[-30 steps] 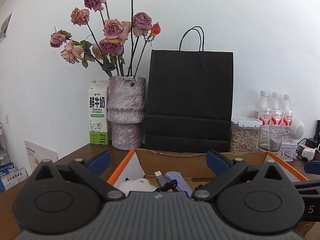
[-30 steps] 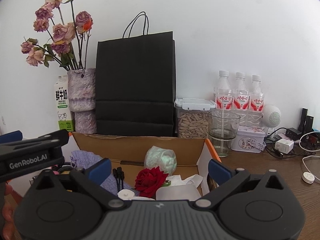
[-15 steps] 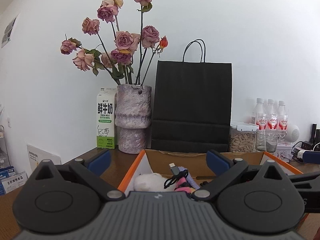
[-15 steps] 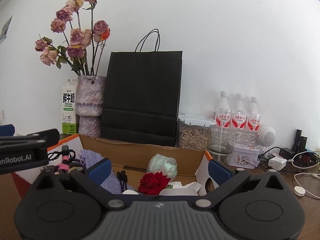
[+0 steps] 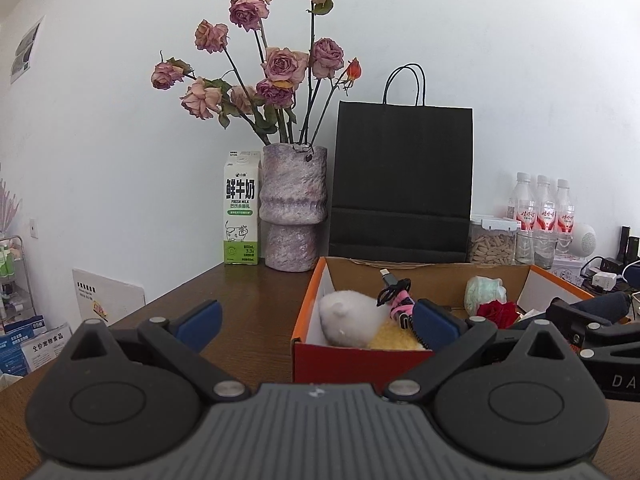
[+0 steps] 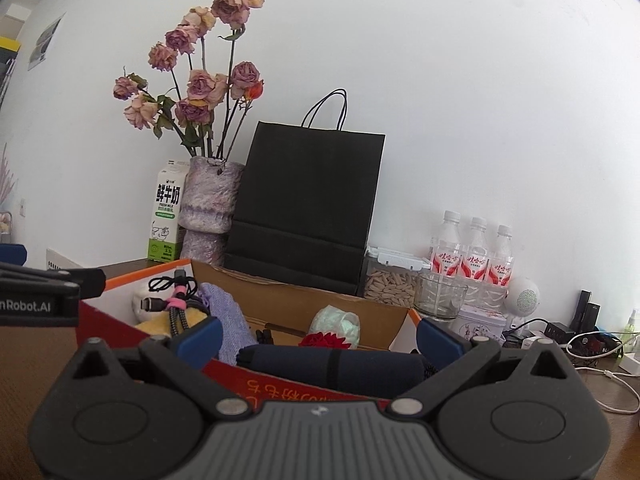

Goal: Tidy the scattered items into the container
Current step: 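Withdraw both grippers from the box back over the table, then lower the right gripper onto the small yellow block and close it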

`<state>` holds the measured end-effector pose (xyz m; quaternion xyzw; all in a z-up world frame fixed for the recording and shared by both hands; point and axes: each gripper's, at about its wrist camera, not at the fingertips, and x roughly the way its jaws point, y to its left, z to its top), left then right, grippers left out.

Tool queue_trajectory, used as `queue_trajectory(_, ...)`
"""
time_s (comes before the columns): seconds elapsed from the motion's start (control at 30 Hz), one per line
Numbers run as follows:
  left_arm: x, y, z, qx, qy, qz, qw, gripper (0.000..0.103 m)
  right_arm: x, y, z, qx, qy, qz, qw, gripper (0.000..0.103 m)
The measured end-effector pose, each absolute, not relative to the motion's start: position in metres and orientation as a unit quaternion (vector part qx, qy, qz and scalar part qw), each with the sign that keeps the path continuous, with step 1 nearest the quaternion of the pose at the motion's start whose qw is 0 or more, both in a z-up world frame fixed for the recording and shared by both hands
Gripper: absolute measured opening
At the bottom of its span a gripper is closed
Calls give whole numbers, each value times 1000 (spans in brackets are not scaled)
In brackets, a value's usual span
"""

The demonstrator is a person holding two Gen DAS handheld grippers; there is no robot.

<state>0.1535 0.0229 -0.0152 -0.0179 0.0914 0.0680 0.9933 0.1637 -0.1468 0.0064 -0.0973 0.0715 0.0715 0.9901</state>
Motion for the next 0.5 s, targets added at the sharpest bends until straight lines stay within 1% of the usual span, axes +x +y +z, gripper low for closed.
queue_trajectory(0.13,145,27,-16,-18,97,73,992,103,148,-142,3,-115,69,82,988,103)
queue_trajectory(0.23,142,31,-18,-18,113,68,991,103,141,-139,0,-124,83,92,985,103)
queue_trajectory(0.37,138,35,-21,-18,133,67,989,103,140,-139,-2,-112,121,120,979,103)
queue_trajectory(0.5,140,41,-22,-27,150,71,986,103,147,-133,-11,-114,175,128,970,103)
